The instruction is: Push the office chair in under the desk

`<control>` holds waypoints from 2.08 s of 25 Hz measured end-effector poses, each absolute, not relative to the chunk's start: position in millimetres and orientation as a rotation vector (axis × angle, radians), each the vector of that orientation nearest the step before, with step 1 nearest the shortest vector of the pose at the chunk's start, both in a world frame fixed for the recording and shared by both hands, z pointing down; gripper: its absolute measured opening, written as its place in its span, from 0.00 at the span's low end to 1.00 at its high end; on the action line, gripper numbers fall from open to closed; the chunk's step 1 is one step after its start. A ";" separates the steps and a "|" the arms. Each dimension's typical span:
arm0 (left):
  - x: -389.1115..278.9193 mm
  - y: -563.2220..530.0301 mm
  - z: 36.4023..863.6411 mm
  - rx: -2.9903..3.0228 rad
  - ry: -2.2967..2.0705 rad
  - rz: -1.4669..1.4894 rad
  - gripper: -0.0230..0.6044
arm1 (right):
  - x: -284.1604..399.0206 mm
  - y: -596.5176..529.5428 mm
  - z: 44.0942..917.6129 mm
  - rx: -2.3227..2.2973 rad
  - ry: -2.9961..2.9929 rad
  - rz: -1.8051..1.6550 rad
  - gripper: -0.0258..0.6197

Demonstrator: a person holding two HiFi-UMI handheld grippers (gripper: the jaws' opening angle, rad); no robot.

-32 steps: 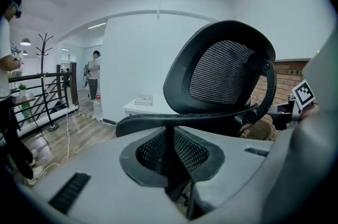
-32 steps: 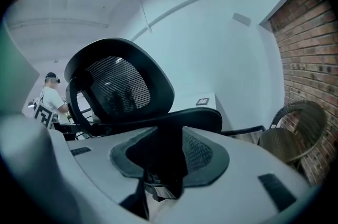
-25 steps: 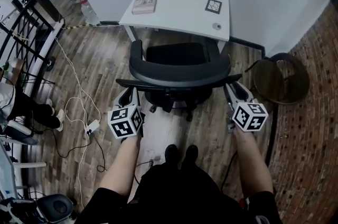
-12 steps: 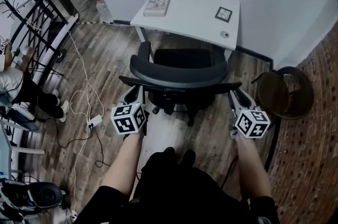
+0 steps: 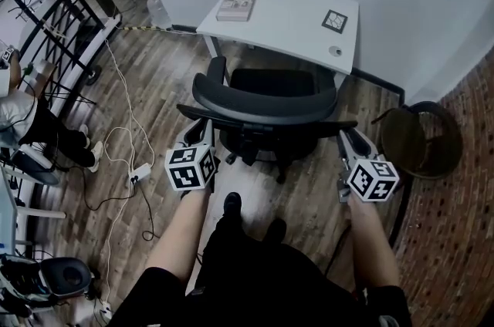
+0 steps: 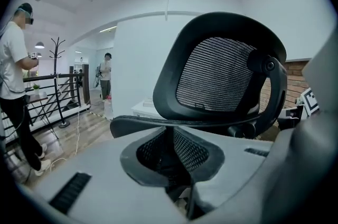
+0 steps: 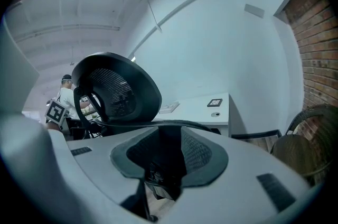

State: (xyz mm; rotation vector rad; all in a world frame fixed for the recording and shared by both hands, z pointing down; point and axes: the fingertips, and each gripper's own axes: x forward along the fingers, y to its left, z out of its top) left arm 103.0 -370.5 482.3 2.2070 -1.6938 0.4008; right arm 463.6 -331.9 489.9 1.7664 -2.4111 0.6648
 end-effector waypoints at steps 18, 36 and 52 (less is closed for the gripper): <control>48.3 -437.2 485.7 2.233 -1.662 0.416 0.08 | 401.1 -348.7 492.9 1.833 -2.347 0.690 0.21; 16.5 -496.1 486.4 2.251 -1.642 0.407 0.05 | 360.7 -368.9 494.2 1.897 -2.284 0.722 0.14; 14.0 -490.8 485.2 2.402 -1.419 0.377 0.05 | 355.5 -366.8 493.4 2.084 -2.136 0.699 0.17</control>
